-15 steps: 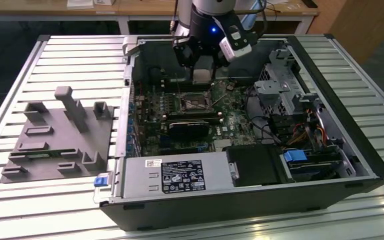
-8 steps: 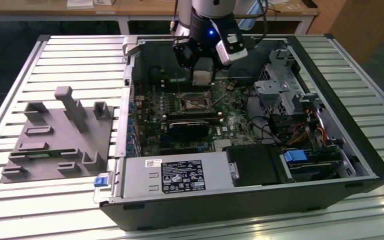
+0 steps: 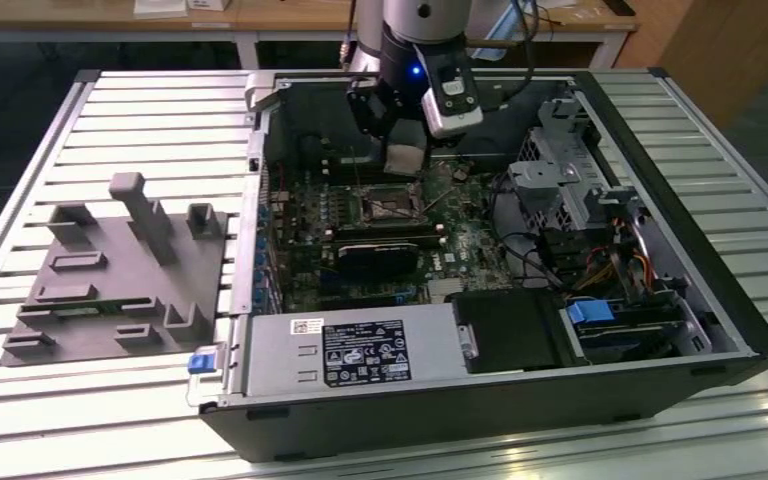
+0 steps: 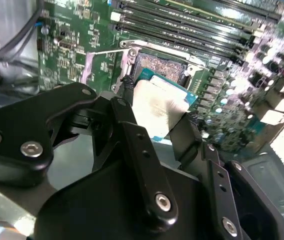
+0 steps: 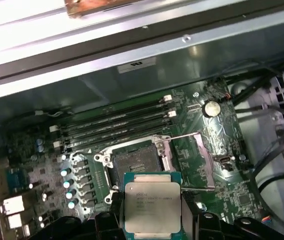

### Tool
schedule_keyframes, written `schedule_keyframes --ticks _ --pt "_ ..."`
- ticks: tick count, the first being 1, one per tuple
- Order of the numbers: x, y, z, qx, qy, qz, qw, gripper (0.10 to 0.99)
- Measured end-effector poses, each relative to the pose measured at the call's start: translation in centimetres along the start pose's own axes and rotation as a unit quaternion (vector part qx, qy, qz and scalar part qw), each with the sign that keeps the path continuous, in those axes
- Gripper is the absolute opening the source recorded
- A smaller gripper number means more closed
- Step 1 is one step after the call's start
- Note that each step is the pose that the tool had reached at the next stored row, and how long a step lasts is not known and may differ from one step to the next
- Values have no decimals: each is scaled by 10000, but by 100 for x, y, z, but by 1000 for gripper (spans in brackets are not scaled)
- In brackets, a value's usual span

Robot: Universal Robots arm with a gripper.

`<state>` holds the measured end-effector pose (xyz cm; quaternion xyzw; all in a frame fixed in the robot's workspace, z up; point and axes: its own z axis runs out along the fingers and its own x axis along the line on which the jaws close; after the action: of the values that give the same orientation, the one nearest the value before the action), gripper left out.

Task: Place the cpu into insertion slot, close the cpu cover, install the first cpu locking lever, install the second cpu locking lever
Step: 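Place the cpu into insertion slot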

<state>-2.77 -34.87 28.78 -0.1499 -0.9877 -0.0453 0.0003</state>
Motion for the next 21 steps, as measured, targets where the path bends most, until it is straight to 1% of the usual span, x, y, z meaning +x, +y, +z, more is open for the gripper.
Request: schedule_keyframes --ticks 3,6,9,11,13,16,18,21 --pt "0 -2 20 -4 -24 274 9996 537" --pt "-1 -3 38 -7 -48 543 9985 537" --pt "-1 -5 57 -11 -73 819 9966 537" --pt "-1 -6 70 -14 -89 998 9950 537" --pt "-1 -8 82 -17 -105 1176 9930 537" --pt "-1 -9 101 -20 -130 1447 9894 537" --pt "-2 -10 113 -23 -146 1624 9866 537" --pt "-2 -12 127 -26 -169 1888 9819 537"
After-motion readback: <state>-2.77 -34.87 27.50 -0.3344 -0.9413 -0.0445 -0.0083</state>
